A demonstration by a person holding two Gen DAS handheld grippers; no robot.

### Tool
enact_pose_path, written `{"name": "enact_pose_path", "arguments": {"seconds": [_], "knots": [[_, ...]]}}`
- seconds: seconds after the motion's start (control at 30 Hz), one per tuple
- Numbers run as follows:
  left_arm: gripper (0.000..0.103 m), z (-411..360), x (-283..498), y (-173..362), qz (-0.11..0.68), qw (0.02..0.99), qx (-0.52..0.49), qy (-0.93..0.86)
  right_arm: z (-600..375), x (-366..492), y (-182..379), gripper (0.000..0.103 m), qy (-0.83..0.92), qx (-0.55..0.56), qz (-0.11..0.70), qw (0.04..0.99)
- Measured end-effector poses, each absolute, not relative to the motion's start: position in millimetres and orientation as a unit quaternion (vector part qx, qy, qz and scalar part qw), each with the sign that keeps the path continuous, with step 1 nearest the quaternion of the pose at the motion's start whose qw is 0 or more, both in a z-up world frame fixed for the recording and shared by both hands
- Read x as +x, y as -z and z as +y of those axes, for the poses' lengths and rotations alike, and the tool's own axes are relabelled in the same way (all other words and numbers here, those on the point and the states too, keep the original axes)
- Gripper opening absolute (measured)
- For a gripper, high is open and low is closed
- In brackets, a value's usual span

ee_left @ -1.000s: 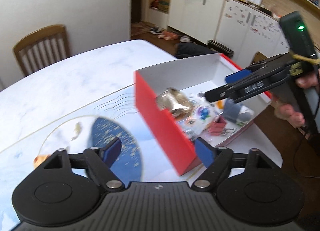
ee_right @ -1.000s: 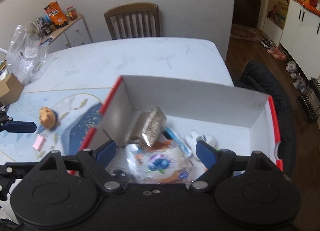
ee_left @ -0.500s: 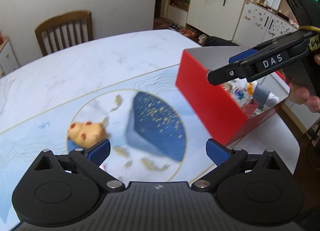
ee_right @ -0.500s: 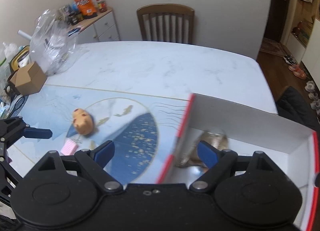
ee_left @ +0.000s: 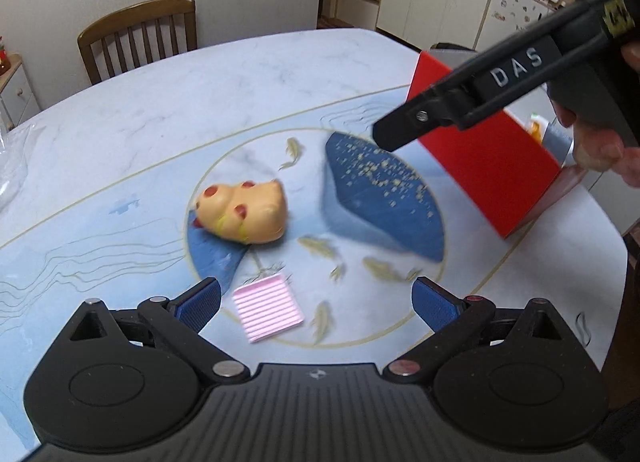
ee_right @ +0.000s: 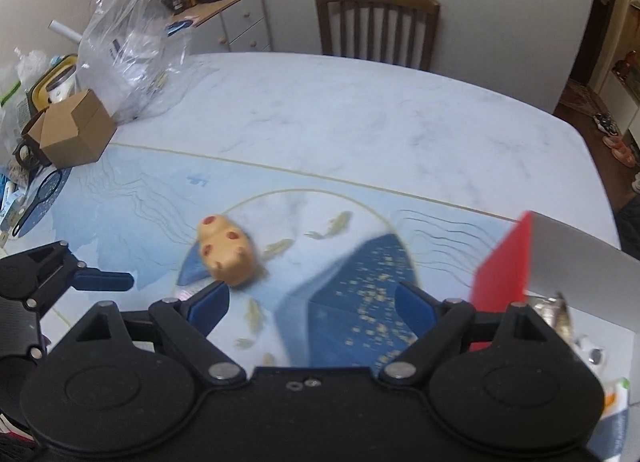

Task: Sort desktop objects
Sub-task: 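Withdraw both grippers from the shoebox toward the yellow toy and pink pad, then close left gripper on pink sticky pad while right gripper grasps yellow spotted toy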

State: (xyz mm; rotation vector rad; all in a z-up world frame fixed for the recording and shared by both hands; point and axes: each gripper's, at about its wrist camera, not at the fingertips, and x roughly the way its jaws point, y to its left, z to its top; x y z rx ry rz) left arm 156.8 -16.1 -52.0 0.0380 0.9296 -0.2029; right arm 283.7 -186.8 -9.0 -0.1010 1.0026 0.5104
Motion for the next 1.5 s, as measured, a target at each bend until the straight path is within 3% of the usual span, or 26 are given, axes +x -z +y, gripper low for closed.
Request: {"name": "enact_pose_path", "arguments": {"seconds": [1.0,1.27,1.5], "knots": [[0.101,12.7,174.6,109.1,0.445,0.879,0.073,0.153,-75.5,316.6,76.6,0.088,-0.252,-0.101,0.537,0.799],[0.090,10.1,177.0,113.4,0.444,0.878,0.075,0.160,-73.7,323.1,84.3,0.083,-0.253,-0.106,0.545,0.792],[0.073,8.5,175.1,111.6,0.434,0.882,0.086,0.159,-73.9,326.4,87.2,0.078,-0.252,-0.107,0.548,0.790]]}}
